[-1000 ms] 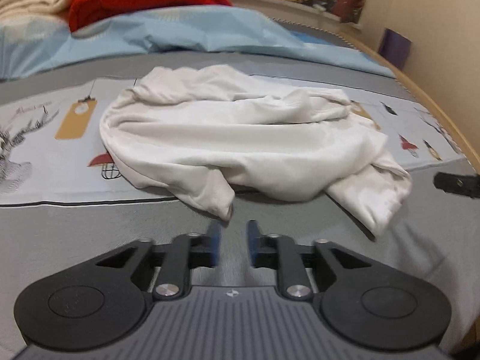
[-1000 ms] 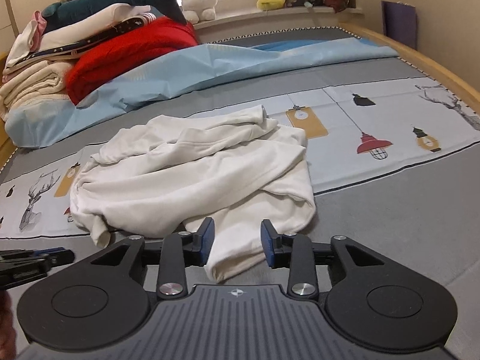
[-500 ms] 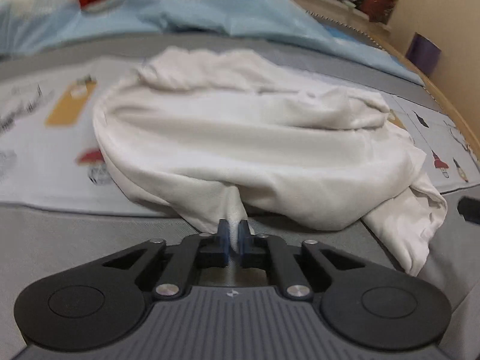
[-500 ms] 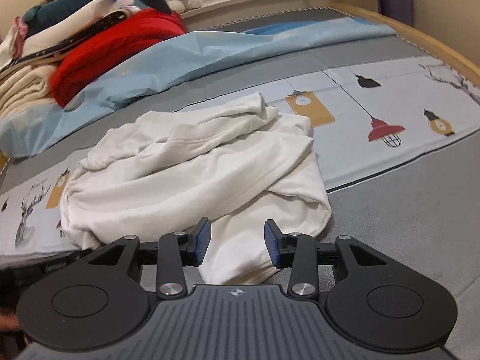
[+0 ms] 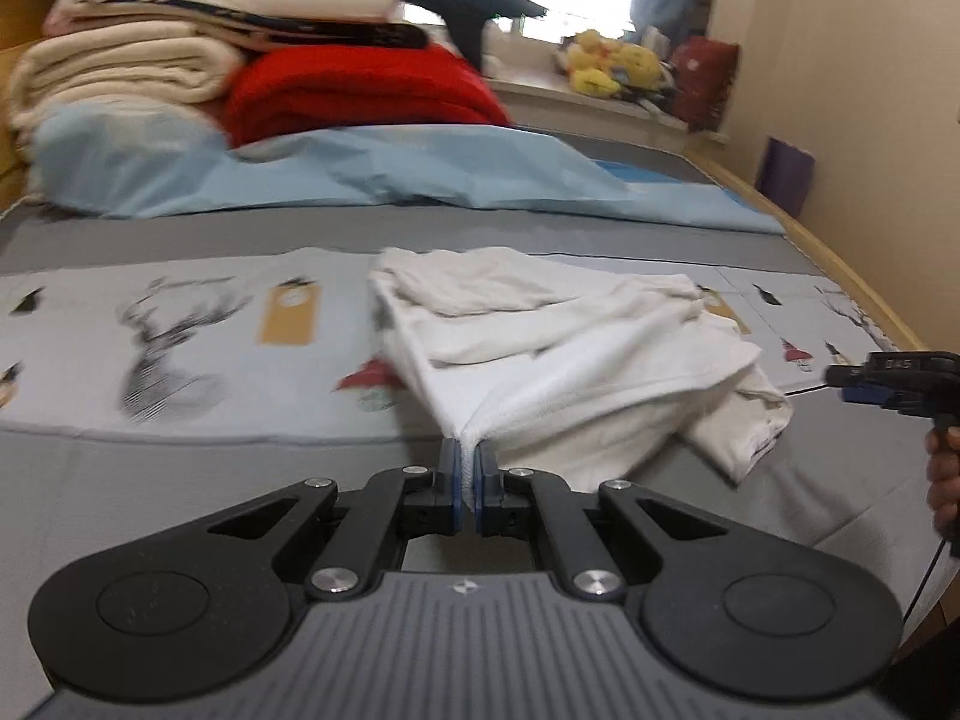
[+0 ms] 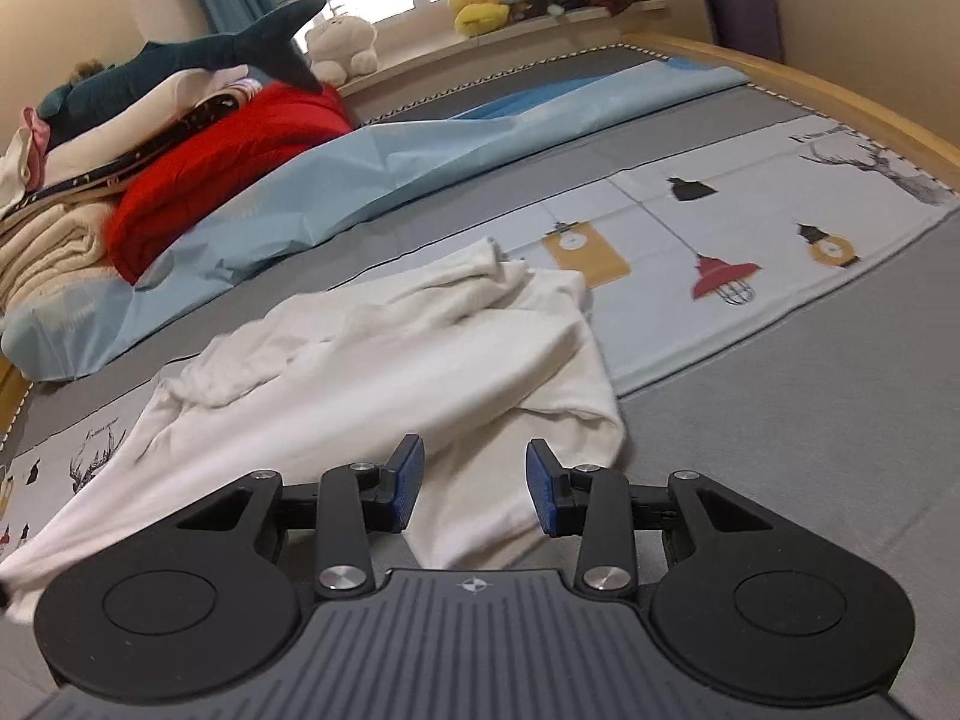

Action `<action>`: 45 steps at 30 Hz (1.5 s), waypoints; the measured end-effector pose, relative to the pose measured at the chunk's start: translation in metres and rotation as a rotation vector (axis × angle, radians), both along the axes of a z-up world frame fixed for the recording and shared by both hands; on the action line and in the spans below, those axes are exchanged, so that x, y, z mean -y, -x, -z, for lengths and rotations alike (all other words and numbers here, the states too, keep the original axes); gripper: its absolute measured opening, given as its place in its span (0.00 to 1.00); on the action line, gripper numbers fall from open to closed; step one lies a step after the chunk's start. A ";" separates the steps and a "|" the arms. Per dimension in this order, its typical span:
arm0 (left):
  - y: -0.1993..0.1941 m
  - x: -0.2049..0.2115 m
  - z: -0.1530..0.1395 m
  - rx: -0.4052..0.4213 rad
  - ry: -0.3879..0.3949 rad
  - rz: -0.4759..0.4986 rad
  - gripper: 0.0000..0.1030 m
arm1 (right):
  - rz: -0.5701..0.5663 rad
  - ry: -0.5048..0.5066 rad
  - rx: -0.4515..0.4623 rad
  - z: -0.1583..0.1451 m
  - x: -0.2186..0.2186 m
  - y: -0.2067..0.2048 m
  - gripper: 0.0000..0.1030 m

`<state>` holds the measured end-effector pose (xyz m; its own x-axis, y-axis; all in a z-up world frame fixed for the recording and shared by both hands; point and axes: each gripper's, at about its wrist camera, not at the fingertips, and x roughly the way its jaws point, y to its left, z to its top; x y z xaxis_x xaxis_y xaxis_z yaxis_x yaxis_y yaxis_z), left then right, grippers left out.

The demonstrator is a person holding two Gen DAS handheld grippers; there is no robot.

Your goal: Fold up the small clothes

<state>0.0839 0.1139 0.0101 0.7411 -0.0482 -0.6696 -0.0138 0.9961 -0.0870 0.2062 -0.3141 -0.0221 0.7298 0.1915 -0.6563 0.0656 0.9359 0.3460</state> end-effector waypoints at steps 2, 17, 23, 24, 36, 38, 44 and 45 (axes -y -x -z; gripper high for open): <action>0.019 -0.020 0.005 -0.029 0.000 -0.059 0.03 | 0.008 -0.011 -0.013 0.002 0.005 0.005 0.32; -0.026 -0.092 0.068 -0.325 0.283 -0.270 0.31 | -0.029 -0.008 -0.091 0.041 0.000 -0.037 0.26; -0.050 -0.086 0.105 -0.506 0.244 -0.256 0.35 | -0.071 0.040 -0.143 0.071 -0.015 -0.077 0.40; -0.052 -0.086 0.109 -0.530 0.238 -0.260 0.36 | -0.085 0.056 -0.152 0.076 -0.018 -0.082 0.41; -0.061 -0.077 0.135 -0.632 0.220 -0.223 0.37 | -0.238 0.060 -0.133 0.081 -0.039 -0.096 0.07; -0.060 -0.074 0.135 -0.625 0.196 -0.209 0.31 | -0.259 0.031 -0.063 0.059 -0.037 -0.086 0.07; -0.052 -0.058 0.120 -0.576 0.115 -0.131 0.03 | -0.245 -0.044 0.045 0.002 0.002 -0.034 0.06; -0.048 -0.057 0.115 -0.559 0.110 -0.128 0.03 | -0.241 -0.047 0.047 -0.004 0.011 -0.023 0.06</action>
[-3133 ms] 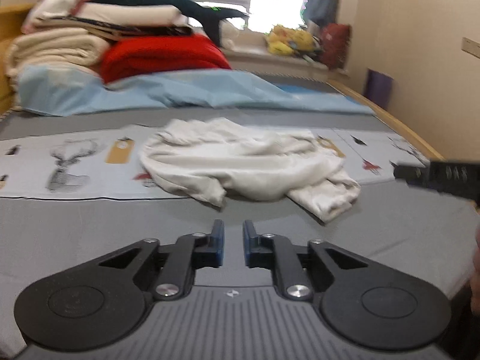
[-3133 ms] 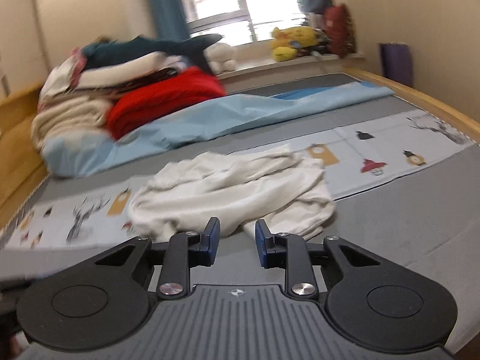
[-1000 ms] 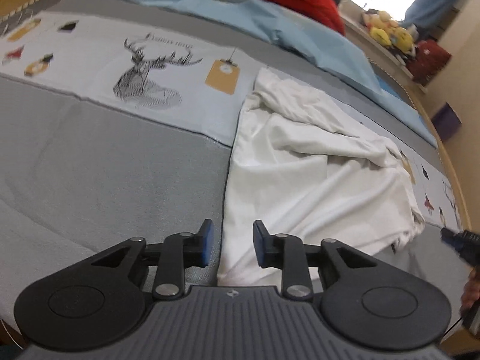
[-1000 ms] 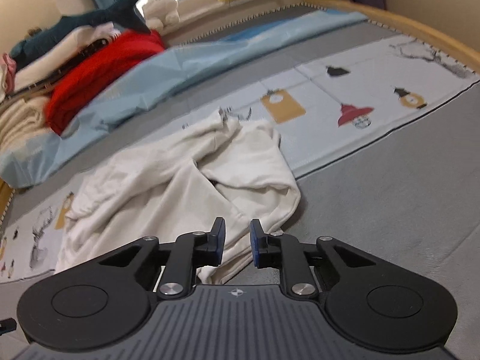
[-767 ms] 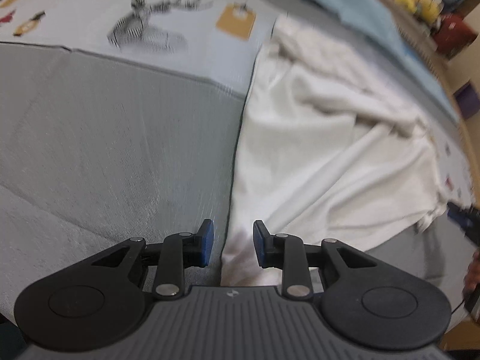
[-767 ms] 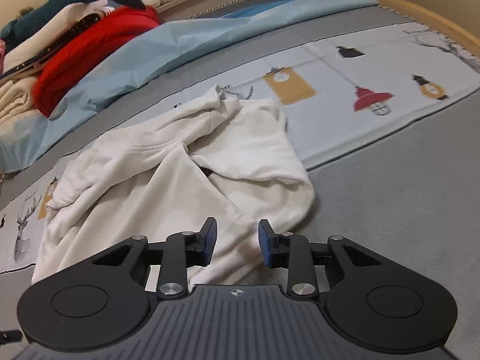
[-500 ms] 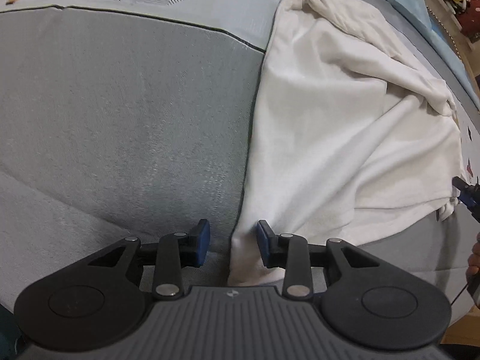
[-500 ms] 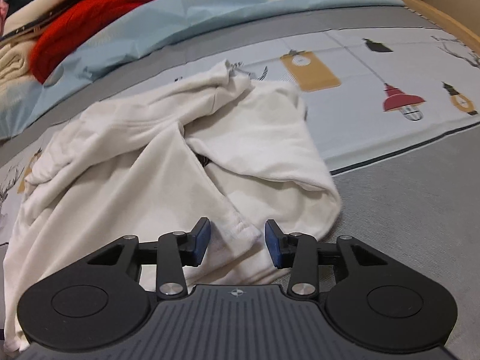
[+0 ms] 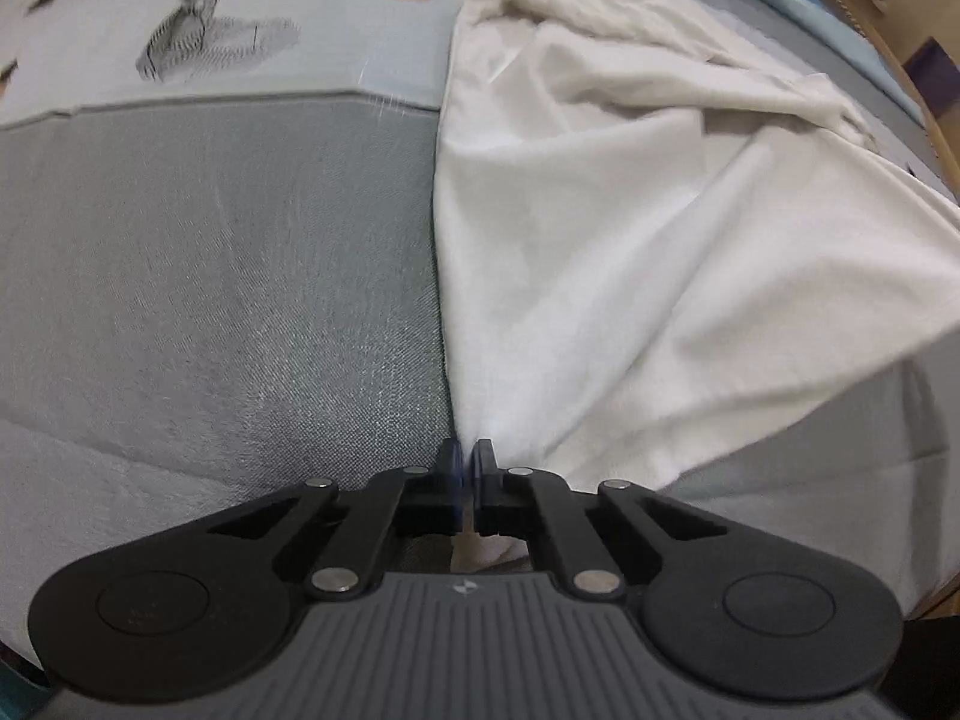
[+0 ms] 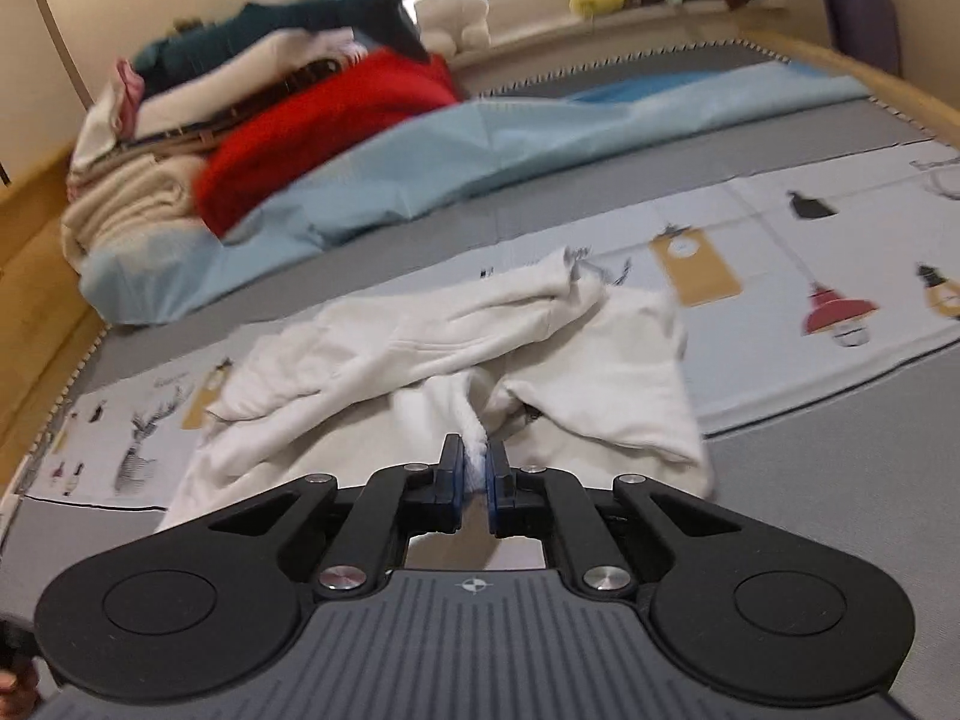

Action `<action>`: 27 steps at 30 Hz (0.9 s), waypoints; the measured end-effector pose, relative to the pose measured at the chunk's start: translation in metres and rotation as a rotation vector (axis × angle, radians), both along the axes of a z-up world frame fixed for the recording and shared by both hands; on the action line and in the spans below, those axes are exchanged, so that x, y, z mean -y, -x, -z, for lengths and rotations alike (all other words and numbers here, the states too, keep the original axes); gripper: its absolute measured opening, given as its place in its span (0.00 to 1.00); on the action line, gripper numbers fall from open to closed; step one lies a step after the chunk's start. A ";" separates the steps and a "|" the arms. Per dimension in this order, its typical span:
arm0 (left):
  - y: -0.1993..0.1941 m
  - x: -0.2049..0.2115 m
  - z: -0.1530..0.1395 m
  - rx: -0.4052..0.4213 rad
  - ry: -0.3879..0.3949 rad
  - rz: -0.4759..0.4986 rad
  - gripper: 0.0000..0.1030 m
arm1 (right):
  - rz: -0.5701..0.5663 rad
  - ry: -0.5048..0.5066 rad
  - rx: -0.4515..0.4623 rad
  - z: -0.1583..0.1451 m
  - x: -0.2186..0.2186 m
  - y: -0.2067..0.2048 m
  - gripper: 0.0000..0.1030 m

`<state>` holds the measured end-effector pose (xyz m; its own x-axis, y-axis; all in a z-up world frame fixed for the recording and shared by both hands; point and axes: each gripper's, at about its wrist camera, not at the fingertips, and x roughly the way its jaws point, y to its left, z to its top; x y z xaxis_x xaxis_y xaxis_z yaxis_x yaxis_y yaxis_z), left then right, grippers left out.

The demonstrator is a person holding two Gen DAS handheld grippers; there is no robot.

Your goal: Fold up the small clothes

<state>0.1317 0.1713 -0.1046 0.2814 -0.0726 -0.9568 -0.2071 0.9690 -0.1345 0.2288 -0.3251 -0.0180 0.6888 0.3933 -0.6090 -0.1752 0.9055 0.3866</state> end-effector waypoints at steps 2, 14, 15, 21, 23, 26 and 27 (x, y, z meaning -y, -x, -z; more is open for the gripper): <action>0.009 0.000 -0.013 0.037 0.003 0.004 0.02 | -0.003 -0.017 -0.002 -0.011 0.018 0.018 0.06; 0.077 0.009 -0.059 0.048 -0.129 0.341 0.02 | -0.378 0.150 -0.197 0.010 0.045 0.123 0.06; 0.078 0.012 -0.055 0.021 -0.150 0.372 0.02 | -0.406 0.184 -0.239 0.018 0.042 0.125 0.06; 0.071 0.022 -0.045 -0.037 -0.215 0.421 0.06 | -0.312 0.269 -0.289 0.023 0.032 0.110 0.10; 0.064 0.023 -0.053 0.003 -0.170 0.394 0.17 | -0.233 0.219 -0.257 0.016 0.036 0.098 0.13; 0.049 0.027 -0.057 0.035 -0.166 0.378 0.19 | -0.098 0.182 -0.187 0.012 0.045 0.084 0.27; 0.052 0.034 -0.055 0.037 -0.167 0.375 0.19 | -0.052 0.152 -0.179 0.014 0.050 0.079 0.29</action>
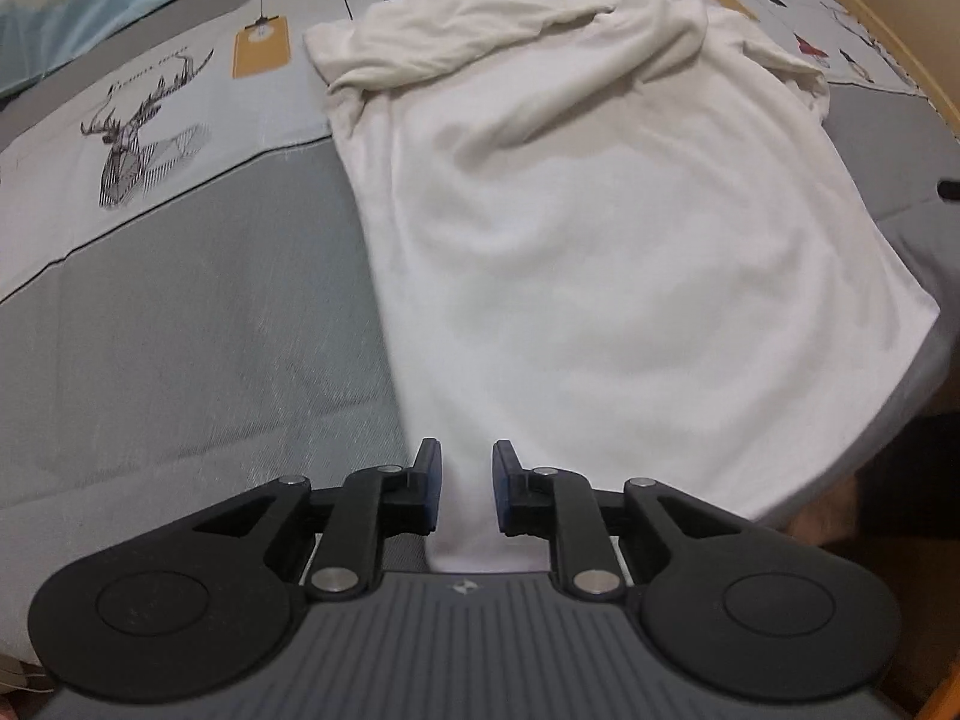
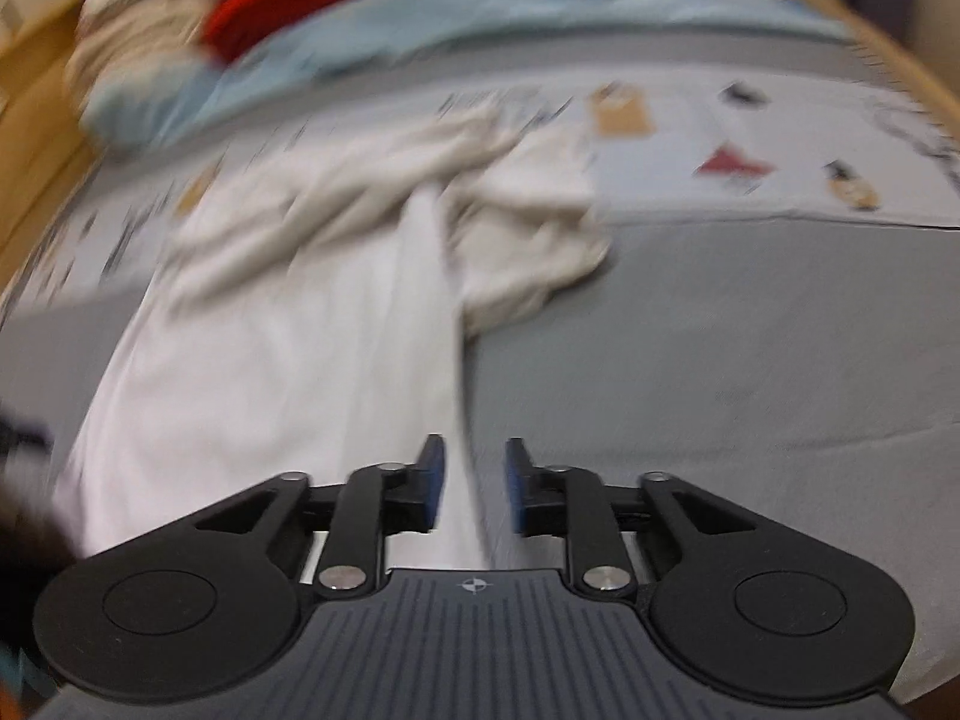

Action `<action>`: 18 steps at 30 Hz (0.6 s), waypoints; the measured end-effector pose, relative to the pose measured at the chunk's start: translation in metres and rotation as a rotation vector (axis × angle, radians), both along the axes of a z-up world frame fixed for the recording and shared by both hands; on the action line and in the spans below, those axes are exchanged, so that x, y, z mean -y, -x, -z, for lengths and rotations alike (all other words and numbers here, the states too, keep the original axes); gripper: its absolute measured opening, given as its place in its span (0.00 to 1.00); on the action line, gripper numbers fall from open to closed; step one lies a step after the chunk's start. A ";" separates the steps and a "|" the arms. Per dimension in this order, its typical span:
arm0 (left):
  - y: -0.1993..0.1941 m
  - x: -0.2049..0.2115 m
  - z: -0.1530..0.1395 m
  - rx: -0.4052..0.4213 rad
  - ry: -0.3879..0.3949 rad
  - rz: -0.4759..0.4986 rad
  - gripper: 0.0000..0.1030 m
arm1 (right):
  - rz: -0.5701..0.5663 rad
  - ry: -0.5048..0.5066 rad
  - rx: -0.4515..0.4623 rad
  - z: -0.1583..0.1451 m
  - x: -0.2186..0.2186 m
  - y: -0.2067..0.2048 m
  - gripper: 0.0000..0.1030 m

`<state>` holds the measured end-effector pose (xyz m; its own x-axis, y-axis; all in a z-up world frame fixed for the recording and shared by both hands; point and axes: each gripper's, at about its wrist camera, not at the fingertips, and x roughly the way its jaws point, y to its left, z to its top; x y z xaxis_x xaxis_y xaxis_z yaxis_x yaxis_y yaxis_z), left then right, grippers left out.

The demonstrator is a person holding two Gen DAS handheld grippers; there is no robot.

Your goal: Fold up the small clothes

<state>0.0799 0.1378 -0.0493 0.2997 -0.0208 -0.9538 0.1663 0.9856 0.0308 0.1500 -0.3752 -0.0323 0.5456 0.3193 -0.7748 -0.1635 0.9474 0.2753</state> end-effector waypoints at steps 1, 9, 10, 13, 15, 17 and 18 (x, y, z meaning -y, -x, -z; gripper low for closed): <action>-0.004 0.002 0.001 -0.002 -0.005 -0.002 0.19 | 0.045 -0.030 -0.002 0.006 0.005 -0.004 0.29; -0.021 0.033 0.007 0.016 -0.013 0.013 0.19 | 0.323 -0.207 -0.078 0.056 0.023 -0.058 0.29; -0.023 0.035 0.008 0.016 -0.012 0.017 0.19 | 0.337 -0.231 -0.094 0.063 0.023 -0.065 0.29; -0.034 0.045 0.010 0.014 -0.018 0.030 0.19 | 0.356 -0.261 -0.126 0.081 0.016 -0.090 0.29; -0.042 0.052 0.009 0.019 -0.014 0.038 0.19 | 0.364 -0.287 -0.146 0.091 0.010 -0.107 0.29; -0.049 0.057 0.009 0.022 -0.010 0.043 0.19 | 0.358 -0.299 -0.182 0.103 0.001 -0.125 0.30; -0.053 0.060 0.009 0.023 -0.012 0.046 0.19 | 0.348 -0.284 -0.180 0.105 -0.003 -0.131 0.30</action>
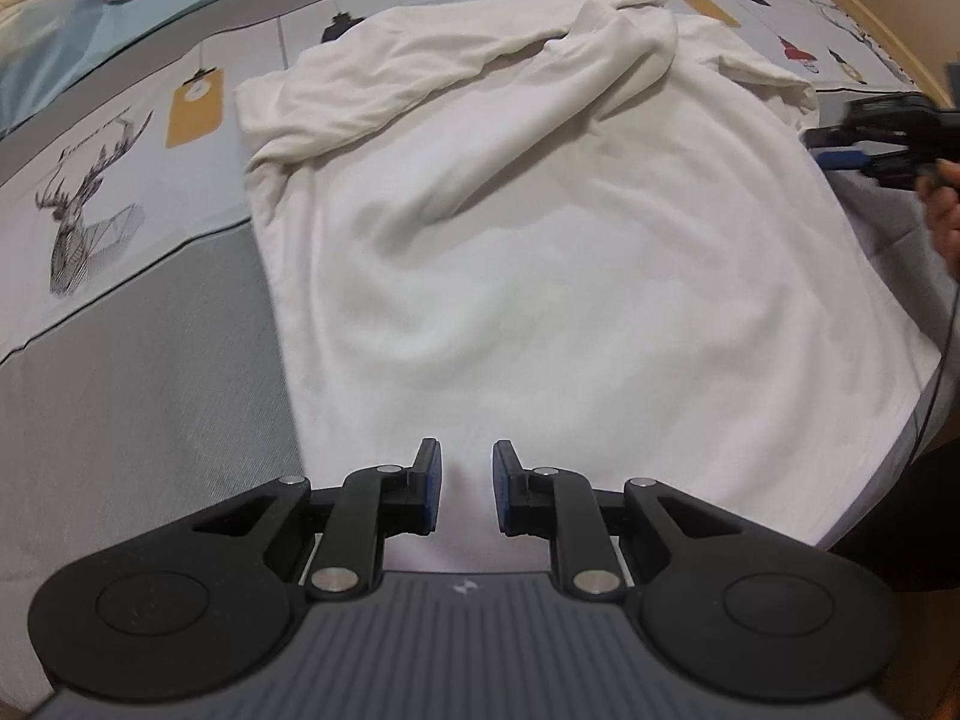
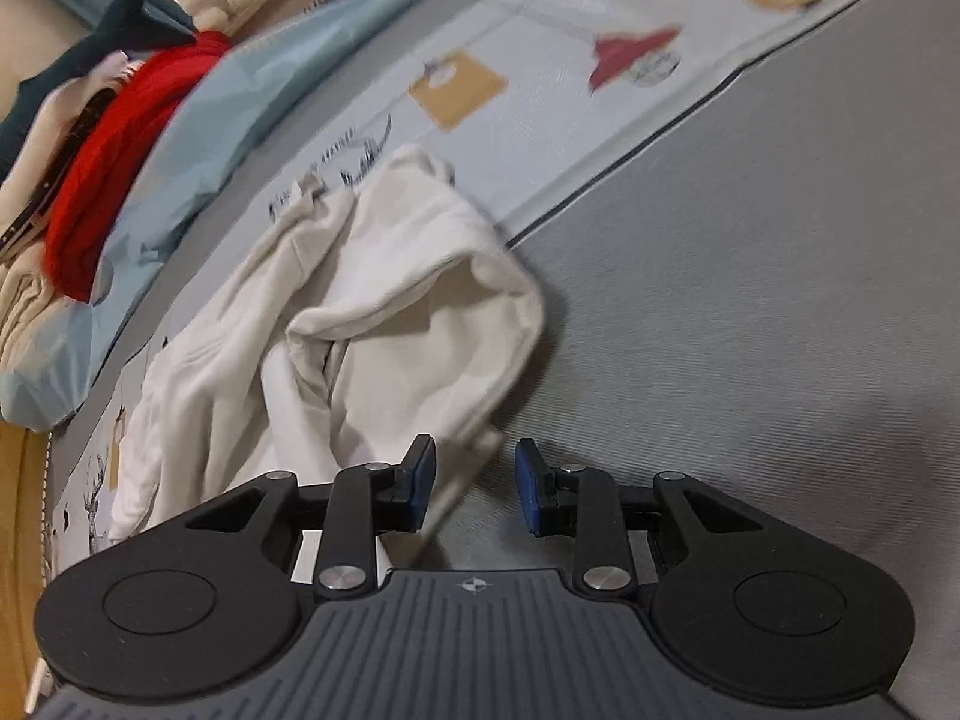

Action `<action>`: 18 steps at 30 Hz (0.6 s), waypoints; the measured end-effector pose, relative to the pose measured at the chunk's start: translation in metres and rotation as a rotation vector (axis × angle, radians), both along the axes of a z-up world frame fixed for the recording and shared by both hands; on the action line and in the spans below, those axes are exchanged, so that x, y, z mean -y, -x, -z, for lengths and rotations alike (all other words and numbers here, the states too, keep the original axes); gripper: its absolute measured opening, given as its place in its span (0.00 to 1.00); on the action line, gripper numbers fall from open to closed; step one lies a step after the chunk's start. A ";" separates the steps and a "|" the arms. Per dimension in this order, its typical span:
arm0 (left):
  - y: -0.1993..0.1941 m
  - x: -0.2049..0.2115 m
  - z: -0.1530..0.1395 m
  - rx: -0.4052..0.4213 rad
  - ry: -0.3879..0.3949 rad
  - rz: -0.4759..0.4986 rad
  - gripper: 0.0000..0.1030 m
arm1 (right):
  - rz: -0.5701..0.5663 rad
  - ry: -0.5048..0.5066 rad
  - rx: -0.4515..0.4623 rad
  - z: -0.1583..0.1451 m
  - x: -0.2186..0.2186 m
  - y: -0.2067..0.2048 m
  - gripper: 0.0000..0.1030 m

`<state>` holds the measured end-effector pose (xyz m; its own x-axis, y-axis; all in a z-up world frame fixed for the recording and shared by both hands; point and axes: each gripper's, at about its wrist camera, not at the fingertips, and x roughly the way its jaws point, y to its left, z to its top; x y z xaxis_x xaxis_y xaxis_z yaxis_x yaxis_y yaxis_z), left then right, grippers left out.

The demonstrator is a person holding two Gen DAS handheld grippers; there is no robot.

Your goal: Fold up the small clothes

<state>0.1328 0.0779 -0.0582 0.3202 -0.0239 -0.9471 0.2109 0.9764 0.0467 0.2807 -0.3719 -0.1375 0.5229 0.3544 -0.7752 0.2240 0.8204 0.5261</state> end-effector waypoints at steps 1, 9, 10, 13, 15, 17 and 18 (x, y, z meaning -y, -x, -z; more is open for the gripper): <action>-0.004 0.003 0.000 0.001 -0.002 0.003 0.19 | -0.015 0.028 0.014 0.000 -0.006 -0.006 0.30; -0.036 0.034 0.003 0.018 -0.010 0.052 0.19 | -0.040 0.401 0.106 -0.037 -0.020 -0.033 0.13; -0.040 0.037 0.003 0.023 -0.006 0.054 0.19 | -0.035 0.506 0.182 -0.053 -0.021 -0.032 0.13; -0.054 0.043 0.005 0.033 -0.007 0.052 0.19 | -0.120 0.732 0.508 -0.102 -0.031 -0.010 0.14; -0.064 0.045 0.006 0.040 -0.011 0.042 0.19 | -0.251 0.785 0.607 -0.105 -0.038 0.006 0.14; -0.070 0.044 0.005 0.046 -0.007 0.030 0.19 | -0.408 0.776 0.494 -0.084 -0.040 0.007 0.15; -0.073 0.044 0.004 0.048 -0.004 0.022 0.19 | -0.459 0.740 0.400 -0.068 -0.037 0.006 0.16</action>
